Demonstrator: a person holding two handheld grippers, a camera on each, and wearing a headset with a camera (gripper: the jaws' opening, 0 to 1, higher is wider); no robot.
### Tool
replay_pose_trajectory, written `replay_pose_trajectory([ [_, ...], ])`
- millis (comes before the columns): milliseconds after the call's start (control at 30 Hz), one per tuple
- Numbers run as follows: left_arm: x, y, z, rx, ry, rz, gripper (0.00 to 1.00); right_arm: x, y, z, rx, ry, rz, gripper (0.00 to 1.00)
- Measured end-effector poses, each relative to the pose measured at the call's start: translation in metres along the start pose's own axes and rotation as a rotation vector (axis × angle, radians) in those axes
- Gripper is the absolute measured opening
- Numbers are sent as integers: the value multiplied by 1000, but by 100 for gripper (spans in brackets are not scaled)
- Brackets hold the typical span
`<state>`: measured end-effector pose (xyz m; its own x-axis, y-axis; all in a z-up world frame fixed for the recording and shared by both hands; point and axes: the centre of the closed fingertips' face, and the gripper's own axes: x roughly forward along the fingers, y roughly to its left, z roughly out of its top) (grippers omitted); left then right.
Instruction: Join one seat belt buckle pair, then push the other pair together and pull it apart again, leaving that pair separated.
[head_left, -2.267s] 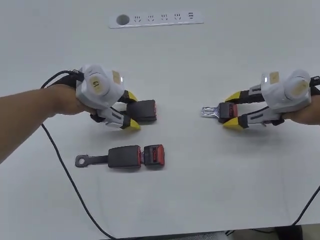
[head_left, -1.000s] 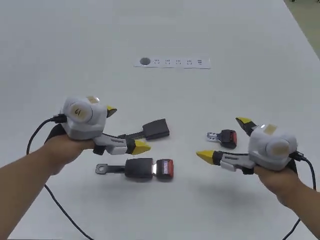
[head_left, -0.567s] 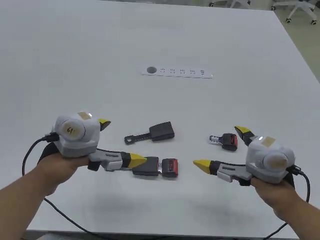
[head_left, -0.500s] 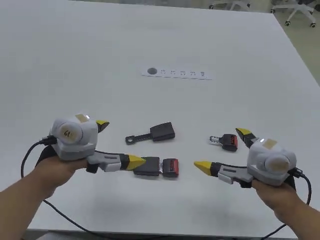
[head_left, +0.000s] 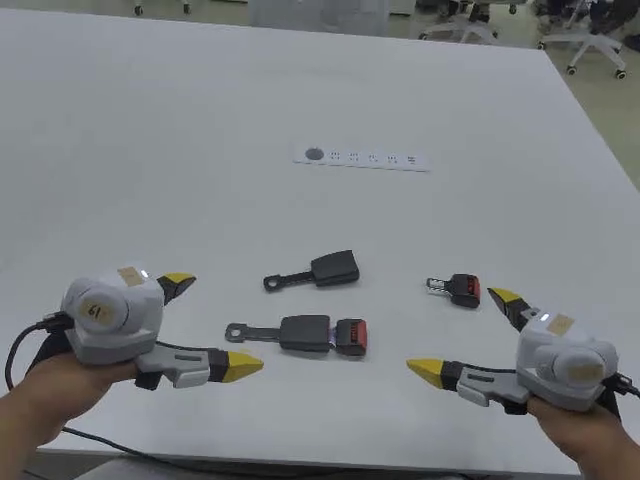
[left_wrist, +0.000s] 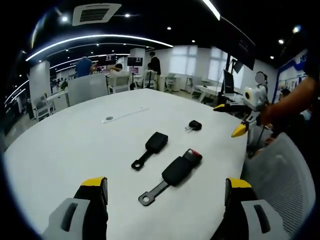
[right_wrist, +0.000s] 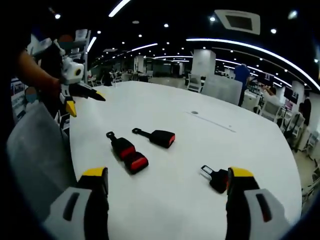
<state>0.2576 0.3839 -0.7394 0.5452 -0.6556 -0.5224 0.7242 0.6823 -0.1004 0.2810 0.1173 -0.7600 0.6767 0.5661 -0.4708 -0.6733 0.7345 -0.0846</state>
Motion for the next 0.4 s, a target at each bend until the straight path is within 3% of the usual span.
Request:
replay_pose_trajectory([
  [400, -13, 0, -5, -25, -25, 16, 100, -13, 10, -8, 7, 13, -29, 100],
])
